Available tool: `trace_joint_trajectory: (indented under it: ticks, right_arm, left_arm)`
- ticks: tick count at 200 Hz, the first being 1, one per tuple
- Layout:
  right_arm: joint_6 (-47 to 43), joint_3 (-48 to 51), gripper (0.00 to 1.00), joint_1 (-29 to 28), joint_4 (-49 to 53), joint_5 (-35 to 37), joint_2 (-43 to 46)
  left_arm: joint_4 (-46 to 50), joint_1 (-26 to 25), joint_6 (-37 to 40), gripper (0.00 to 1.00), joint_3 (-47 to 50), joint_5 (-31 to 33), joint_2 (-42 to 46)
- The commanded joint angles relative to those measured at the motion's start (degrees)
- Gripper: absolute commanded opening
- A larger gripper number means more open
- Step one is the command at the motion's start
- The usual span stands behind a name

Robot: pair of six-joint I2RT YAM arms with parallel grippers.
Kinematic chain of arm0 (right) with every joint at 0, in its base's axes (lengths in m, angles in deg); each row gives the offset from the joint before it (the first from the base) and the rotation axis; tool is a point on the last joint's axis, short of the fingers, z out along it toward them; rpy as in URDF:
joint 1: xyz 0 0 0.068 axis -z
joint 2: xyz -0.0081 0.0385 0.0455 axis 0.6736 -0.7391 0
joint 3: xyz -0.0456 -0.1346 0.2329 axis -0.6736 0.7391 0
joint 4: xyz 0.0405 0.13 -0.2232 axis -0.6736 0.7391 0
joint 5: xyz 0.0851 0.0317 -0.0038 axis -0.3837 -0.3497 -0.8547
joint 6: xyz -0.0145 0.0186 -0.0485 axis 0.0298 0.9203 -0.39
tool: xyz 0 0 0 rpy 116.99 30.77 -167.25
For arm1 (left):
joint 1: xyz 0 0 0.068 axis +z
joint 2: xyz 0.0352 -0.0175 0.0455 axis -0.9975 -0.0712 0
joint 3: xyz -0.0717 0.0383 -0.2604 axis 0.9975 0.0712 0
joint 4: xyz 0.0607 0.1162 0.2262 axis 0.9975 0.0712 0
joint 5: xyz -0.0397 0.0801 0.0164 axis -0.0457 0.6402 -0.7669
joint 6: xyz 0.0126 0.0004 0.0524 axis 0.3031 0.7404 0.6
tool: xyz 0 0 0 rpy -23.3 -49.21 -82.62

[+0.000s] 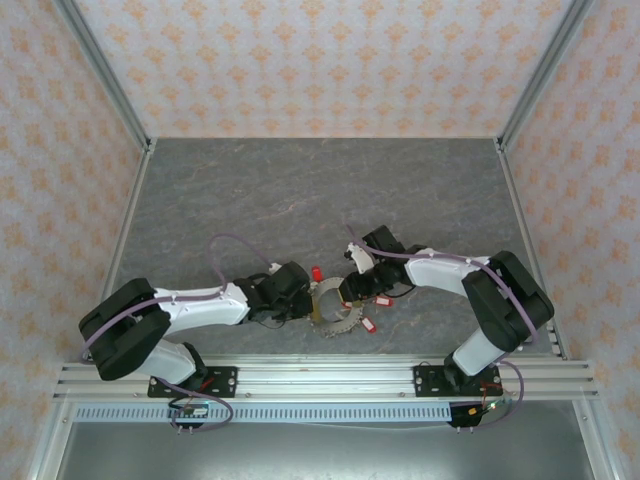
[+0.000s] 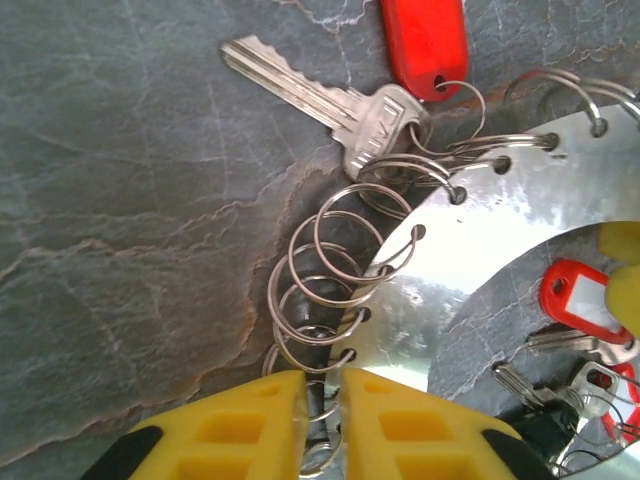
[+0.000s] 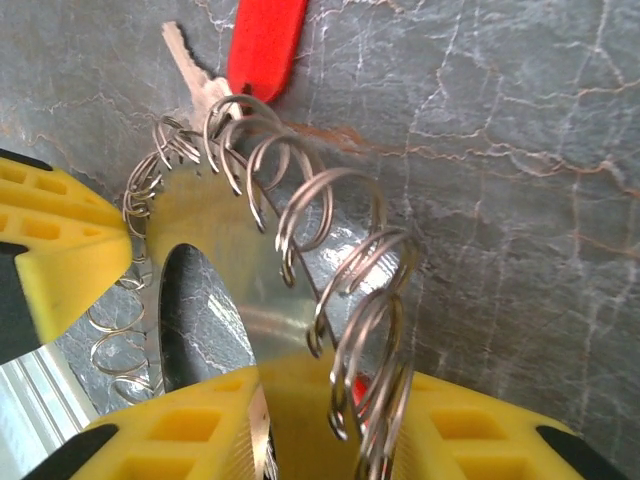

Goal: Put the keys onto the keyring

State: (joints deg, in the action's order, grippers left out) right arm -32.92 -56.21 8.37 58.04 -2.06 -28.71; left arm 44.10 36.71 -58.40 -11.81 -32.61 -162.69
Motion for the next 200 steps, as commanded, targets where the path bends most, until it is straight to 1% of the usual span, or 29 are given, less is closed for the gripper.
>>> trace_joint_trajectory:
  ticks: [1,16,48,68,76,100,115,129,139,150,163,173,200]
  right_arm:
    - [-0.52,0.51,0.29,0.29,0.88,-0.43,0.56]
    - [0.18,0.96,0.26,0.84,0.52,0.41,1.59]
    - [2.13,2.64,0.15,2.54,-1.69,-1.08,5.31]
    - [4.37,3.74,0.11,3.45,-3.99,-2.87,7.96]
    - [5.81,4.54,0.07,4.03,-5.6,-3.56,9.2]
    - [11.65,6.28,0.04,5.01,-11.25,-4.2,12.67]
    - [17.13,7.32,0.03,5.32,-16.89,-3.62,15.47]
    - [22.99,8.56,0.01,5.3,-23.47,-1.44,18.37]
    - [26.82,9.28,0.01,5.32,-27.47,1.78,20.62]
    - [29.96,9.82,0.0,5.32,-30.7,5.72,22.42]
    - [33.27,9.9,0.0,5.32,-33.66,9.45,24.89]
    - [35.78,9.94,0.0,5.32,-35.96,11.03,25.55]
    - [42.22,9.76,0.0,5.24,-40.83,14.3,25.42]
  left_arm:
    - [2.45,0.74,-0.07,0.16,0.67,0.19,-2.33]
    - [3.35,1.09,0.19,0.16,1.0,1.09,-2.01]
    - [4.64,2.54,0.55,0.17,1.81,3.29,1.05]
    - [4.48,3.02,0.38,0.21,2.42,5.03,4.55]
    - [4.39,3.12,0.14,0.24,2.76,5.83,6.39]
    - [3.72,3.88,-1.14,0.44,4.1,8.53,12.68]
    - [2.46,4.45,-1.97,0.65,4.99,9.85,16.92]
    - [1.33,4.71,-2.83,0.78,5.34,11.57,20.87]
    - [0.88,4.7,-3.8,0.9,5.43,13.17,23.45]
    - [-0.19,4.78,-4.82,0.99,5.65,14.21,25.78]
    - [-3.36,4.91,-6.36,1.0,6.29,14.53,27.63]
    - [-7.13,5.16,-8.09,1.0,6.78,14.05,28.06]
    - [-15.59,5.18,-9.96,1.0,5.31,11.89,25.44]
